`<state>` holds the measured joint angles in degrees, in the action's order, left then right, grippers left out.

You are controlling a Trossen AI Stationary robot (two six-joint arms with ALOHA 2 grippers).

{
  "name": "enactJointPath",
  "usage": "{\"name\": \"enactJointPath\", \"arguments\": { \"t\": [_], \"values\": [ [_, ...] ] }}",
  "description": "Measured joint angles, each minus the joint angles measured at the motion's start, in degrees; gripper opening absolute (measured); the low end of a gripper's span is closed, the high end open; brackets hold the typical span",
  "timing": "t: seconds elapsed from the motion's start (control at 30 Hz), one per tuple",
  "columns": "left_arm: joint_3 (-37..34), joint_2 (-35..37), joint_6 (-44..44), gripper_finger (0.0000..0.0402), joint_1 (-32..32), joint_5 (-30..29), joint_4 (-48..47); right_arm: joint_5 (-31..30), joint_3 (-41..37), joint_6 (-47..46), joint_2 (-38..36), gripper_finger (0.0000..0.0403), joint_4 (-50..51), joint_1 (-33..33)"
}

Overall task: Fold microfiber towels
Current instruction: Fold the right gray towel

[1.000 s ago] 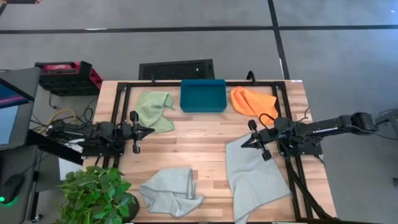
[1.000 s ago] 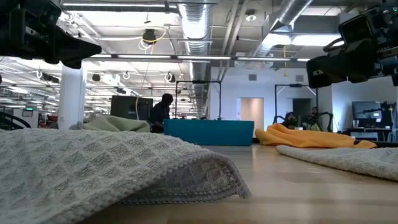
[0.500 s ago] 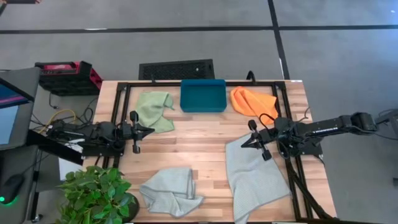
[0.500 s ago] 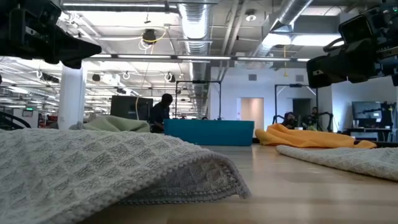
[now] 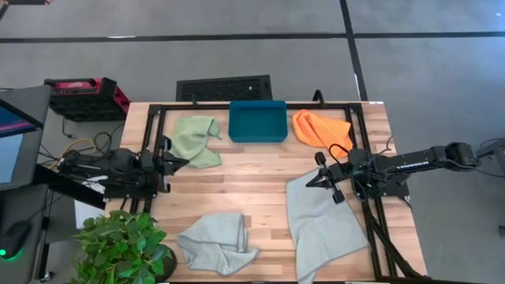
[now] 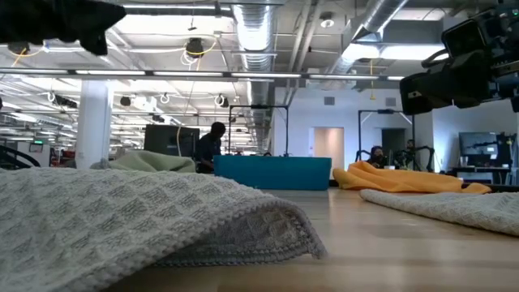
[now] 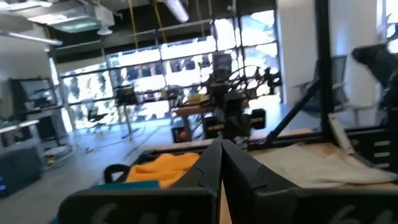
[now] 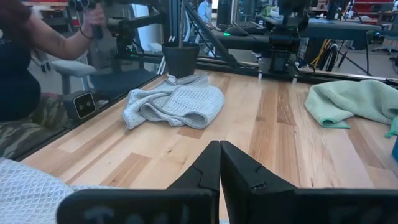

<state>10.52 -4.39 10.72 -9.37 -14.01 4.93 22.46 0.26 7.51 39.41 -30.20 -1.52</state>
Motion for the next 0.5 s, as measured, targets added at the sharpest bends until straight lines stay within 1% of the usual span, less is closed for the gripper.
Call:
{"name": "enactJointPath", "arguments": {
  "t": [0.07, 0.13, 0.27, 0.37, 0.5],
  "values": [
    [3.7, -3.4, 0.6, 0.0, 0.0, -1.5, -2.3, 0.0, 0.0, 0.0, 0.0, 0.0033, 0.0, 0.0],
    [7.2, -8.3, 1.0, 0.0, 0.0, -3.0, -3.9, 0.0, 0.0, 0.0, 0.0, 0.0033, 0.0, 0.0],
    [15.1, -18.6, -0.6, 0.0, 0.0, -5.4, -11.3, 0.0, 0.0, 0.0, 0.0, 0.0033, 0.0, 0.0],
    [21.2, -25.8, -5.6, 0.0, 0.0, -7.2, -21.0, 0.0, 0.0, 0.0, 0.0, 0.0033, 0.0, 0.0],
    [28.1, -33.6, -13.2, 0.0, 0.0, -7.5, -29.6, 0.0, 0.0, 0.0, 0.0, 0.0033, 0.0, 0.0]
  ]
}}
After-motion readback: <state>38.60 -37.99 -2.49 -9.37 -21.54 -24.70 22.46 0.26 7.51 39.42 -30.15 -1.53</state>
